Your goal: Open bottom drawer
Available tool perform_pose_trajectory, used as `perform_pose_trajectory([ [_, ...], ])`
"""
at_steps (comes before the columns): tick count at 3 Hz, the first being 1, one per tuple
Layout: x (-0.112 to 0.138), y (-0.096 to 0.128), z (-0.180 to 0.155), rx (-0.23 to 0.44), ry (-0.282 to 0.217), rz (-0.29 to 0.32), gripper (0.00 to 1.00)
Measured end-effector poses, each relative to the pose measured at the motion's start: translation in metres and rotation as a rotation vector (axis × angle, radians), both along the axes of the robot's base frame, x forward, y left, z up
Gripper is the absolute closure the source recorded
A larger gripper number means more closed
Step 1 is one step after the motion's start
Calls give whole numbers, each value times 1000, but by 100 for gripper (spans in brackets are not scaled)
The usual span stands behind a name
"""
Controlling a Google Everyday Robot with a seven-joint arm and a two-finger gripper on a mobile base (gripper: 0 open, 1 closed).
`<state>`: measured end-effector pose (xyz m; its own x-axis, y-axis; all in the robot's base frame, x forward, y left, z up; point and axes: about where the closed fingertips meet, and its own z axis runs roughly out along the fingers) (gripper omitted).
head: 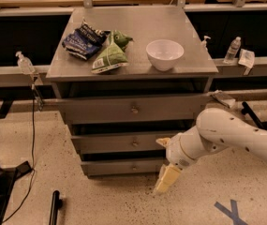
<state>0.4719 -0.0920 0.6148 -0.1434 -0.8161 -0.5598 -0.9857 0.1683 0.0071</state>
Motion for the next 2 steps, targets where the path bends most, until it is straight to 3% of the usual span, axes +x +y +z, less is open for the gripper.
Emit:
perform_pose_trajectory([
  [1, 8, 2, -17, 36, -26, -4, 0],
  [2, 34, -2, -87, 157, -123, -50, 0],
])
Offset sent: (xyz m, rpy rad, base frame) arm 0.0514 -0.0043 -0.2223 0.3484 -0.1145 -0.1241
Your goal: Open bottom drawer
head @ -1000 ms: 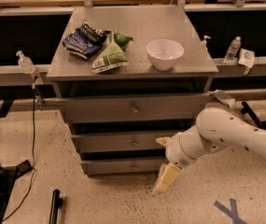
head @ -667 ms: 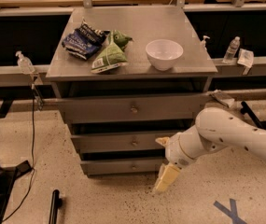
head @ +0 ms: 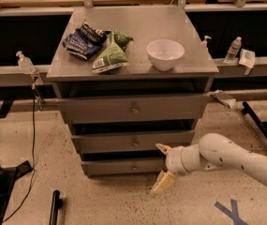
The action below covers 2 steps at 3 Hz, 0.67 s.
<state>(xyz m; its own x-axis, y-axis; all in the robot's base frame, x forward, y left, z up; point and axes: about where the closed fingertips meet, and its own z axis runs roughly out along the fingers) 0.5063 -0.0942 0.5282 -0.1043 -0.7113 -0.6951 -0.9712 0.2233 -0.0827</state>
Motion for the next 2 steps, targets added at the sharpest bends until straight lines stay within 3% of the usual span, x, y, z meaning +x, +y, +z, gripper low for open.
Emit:
perform_pose_trajectory([
  [1, 15, 10, -70, 54, -22, 2, 0],
  [2, 1, 22, -113, 98, 33, 3, 0],
])
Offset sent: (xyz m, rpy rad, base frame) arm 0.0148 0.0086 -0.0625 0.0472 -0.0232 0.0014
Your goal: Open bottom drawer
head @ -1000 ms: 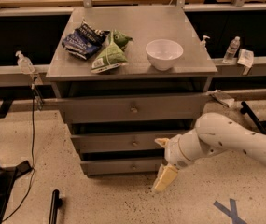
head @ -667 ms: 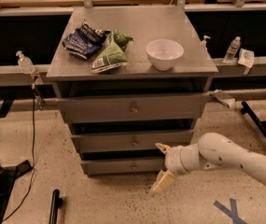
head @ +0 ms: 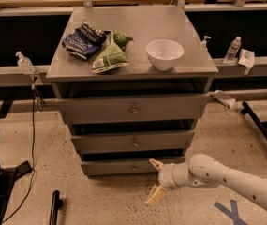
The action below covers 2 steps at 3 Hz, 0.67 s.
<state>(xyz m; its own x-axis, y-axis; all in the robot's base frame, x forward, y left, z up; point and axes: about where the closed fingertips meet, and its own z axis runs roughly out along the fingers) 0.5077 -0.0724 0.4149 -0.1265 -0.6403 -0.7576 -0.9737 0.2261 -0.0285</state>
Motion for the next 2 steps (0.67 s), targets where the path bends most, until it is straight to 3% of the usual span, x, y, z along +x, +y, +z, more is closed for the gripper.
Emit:
perform_pose_trajectory([
  [1, -1, 1, 0, 0, 3, 0, 0],
  [2, 7, -3, -19, -53, 28, -13, 0],
])
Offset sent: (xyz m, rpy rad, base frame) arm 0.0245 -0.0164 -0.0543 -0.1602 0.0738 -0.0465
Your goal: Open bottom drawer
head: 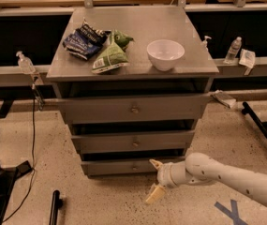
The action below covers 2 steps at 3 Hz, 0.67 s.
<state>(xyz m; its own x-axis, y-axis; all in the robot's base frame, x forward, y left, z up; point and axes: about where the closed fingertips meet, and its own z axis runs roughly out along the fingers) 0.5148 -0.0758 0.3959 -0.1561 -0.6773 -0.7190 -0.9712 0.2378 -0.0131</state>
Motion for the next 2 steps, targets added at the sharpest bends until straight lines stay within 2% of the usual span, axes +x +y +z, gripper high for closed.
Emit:
perform_pose_trajectory([
  [1, 9, -18, -37, -45, 26, -5, 0],
  [2, 39, -40, -88, -68, 35, -11, 0],
])
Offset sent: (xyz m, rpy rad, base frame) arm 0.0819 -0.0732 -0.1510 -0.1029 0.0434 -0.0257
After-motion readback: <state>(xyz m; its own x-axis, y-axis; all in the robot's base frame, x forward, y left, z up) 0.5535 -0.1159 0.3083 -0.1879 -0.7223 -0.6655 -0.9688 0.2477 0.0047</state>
